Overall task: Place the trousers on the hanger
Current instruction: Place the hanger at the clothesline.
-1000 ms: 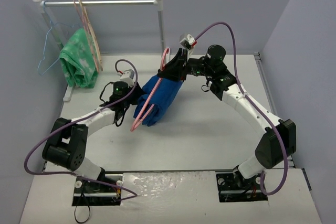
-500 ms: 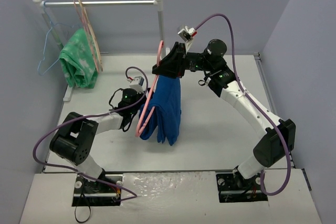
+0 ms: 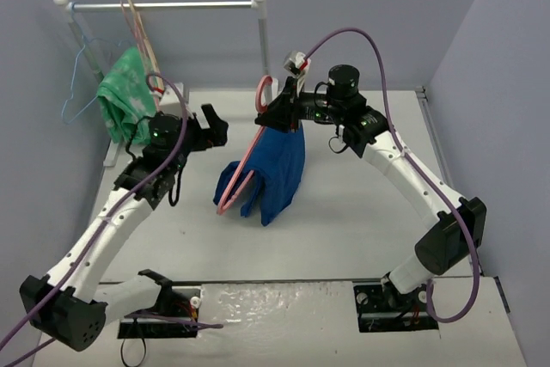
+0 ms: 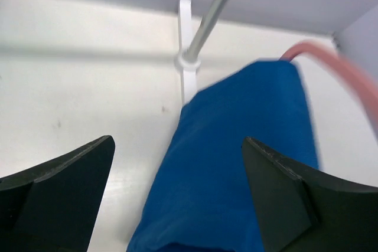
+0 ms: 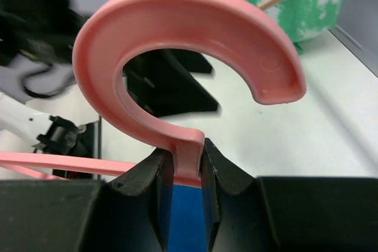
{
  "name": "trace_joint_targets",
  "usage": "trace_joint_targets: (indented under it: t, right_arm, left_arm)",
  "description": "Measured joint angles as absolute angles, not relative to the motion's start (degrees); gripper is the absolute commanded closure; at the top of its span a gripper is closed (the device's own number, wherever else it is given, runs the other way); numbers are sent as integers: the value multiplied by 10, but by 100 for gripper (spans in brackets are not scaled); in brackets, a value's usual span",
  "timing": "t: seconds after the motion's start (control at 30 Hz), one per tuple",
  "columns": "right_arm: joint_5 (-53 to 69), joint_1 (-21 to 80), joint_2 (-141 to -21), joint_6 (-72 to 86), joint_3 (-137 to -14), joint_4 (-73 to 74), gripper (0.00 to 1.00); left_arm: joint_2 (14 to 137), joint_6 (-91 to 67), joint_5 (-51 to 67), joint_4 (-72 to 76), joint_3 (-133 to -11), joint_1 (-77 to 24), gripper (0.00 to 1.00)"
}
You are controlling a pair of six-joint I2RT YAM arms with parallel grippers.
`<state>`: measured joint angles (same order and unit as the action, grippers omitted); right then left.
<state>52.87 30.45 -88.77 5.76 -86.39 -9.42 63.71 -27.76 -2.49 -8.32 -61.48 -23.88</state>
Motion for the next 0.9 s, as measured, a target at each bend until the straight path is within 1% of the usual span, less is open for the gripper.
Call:
trace_joint_targets:
  t: [0.13,0.27,0.4,0.5,0.67,0.77,0.9]
  right_arm:
    - [464,314,-881,14,-864,-51,100]
    - [401,328,-870,-23,-864,-17,100]
    - [348,350,-867,-51,-864,-4,100]
    - [304,371,-867,-67,-864,4,100]
    - [254,393,-868,-79,-864,7,100]
    - [233,396,-869,-81,-865,8,100]
    - [216,397,-875,-83,-873,13,100]
  left_arm:
    - [585,-244,-31,-180,-706,-239,12]
    - [564,-219,2,-248,-753,-238,12]
    - [563,-204,54,-288,-770,-241,12]
    - [580,-197,95,-311,-782,-260,12]
    - [611,-186,100,-338,-785,-319,13]
    - [622,-185,100,-345,-785,-344,16]
    - [629,-184,88,-345,-785,-369,24]
